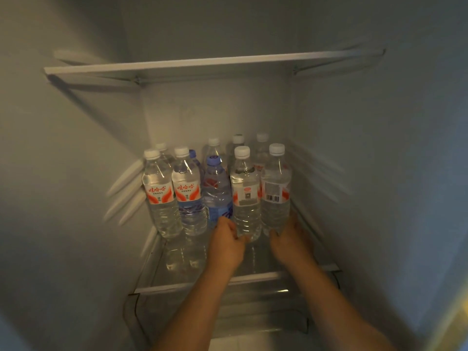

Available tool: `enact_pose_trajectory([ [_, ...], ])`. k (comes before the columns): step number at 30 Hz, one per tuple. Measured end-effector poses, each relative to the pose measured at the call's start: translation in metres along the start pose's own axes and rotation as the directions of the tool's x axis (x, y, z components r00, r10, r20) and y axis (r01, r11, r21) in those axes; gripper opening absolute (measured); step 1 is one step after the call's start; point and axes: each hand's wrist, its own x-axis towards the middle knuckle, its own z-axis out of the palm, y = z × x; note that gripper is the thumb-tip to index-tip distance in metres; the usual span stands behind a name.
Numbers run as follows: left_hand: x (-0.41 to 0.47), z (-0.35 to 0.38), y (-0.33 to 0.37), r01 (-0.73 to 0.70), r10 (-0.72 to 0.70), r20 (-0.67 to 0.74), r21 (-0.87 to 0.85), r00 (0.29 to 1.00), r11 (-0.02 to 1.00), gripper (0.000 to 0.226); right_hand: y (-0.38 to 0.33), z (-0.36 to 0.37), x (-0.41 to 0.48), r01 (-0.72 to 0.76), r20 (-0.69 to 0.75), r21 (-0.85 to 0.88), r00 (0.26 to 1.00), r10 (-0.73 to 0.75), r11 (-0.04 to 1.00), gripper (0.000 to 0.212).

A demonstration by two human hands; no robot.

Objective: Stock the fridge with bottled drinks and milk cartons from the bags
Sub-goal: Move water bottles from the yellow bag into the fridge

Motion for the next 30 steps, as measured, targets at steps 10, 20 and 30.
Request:
enact_pose_trajectory([
  [10, 0.029, 0.008, -0.003, 0.012, 0.002, -0.068, 0.209, 0.998, 0.978, 0.035, -0.007, 0.007, 0.032, 0.004, 0.045, -0.196, 0.999, 0.005, 0.981, 0.053],
  [20, 0.029, 0.011, 0.003, 0.062, -0.031, -0.095, 0.338, 0.995, 0.939, 0.029, -0.013, 0.002, 0.028, 0.013, 0.005, -0.269, 1.000, -0.012, 0.963, 0.054],
  [30, -0.003, -0.013, 0.001, -0.049, 0.044, 0.107, 0.051, 0.993, 0.997, 0.006, -0.025, -0.002, -0.005, 0.012, 0.005, -0.027, 1.000, -0.012, 1.000, 0.057],
])
